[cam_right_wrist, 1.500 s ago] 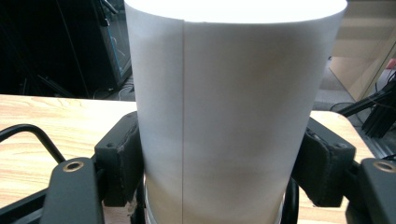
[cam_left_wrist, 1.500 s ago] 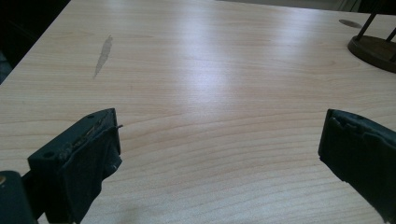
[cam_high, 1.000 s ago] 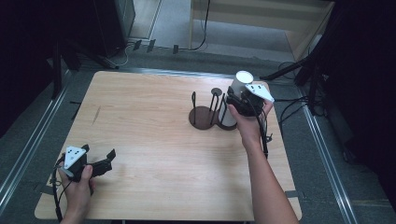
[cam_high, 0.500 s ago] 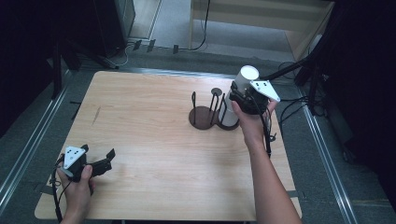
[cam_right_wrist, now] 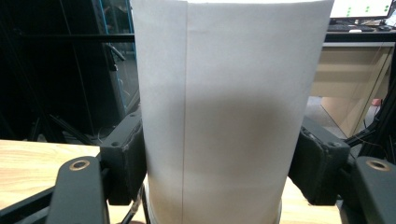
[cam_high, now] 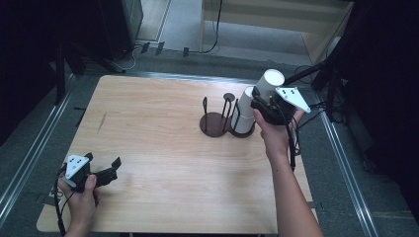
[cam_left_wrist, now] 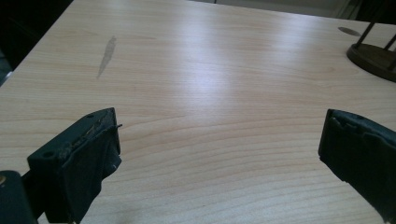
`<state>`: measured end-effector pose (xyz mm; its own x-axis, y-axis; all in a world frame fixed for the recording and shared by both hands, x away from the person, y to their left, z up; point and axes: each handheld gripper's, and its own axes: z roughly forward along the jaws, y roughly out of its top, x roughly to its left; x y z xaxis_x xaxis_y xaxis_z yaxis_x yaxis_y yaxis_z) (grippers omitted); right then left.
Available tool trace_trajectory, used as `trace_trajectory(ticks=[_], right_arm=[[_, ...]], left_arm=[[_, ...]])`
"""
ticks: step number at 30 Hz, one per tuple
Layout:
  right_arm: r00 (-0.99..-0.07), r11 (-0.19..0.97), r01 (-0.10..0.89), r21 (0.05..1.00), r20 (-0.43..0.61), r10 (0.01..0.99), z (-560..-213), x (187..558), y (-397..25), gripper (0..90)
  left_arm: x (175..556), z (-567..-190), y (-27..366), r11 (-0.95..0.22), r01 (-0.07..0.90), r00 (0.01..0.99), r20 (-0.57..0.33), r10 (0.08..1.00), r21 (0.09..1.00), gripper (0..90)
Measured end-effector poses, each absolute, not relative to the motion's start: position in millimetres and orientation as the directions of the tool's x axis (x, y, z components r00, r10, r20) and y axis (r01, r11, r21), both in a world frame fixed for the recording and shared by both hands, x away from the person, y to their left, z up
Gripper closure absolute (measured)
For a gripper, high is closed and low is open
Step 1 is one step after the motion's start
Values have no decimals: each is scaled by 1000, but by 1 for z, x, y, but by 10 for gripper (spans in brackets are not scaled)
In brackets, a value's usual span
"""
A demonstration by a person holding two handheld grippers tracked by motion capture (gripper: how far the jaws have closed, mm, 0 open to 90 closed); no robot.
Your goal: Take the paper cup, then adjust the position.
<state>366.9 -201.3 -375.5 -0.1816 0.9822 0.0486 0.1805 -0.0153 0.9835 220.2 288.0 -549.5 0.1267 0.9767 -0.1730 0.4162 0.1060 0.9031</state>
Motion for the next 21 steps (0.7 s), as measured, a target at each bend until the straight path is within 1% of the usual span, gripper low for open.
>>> trace_trajectory(ticks=[2,5,6,7,12,14,16,17,21], right_arm=[[-189,-19,196,980,56,980,-380,356,-206,285],[-192,-16,207,978,57,980,-384,350,-210,285],[-191,-18,213,977,60,980,-390,342,-214,284],[-191,-18,213,977,60,980,-390,342,-214,284],[-198,17,232,973,30,980,-409,320,-216,282],[-200,40,236,971,8,980,-416,314,-214,282],[-211,66,240,968,-14,977,-426,305,-209,281],[-211,66,240,968,-14,977,-426,305,-209,281],[-204,89,231,969,-41,978,-435,296,-205,280]], left_arm=[[220,-549,288,99,421,132,-169,977,901,0],[219,-548,290,107,416,127,-174,977,903,0],[218,-547,291,122,408,128,-189,974,905,0],[218,-547,291,122,408,128,-189,974,905,0],[218,-543,290,119,432,135,-194,972,894,0],[219,-540,286,153,443,163,-247,955,883,0],[220,-532,274,121,437,199,-227,953,891,0],[220,-532,274,121,437,199,-227,953,891,0],[222,-524,260,69,438,257,-198,946,896,0]])
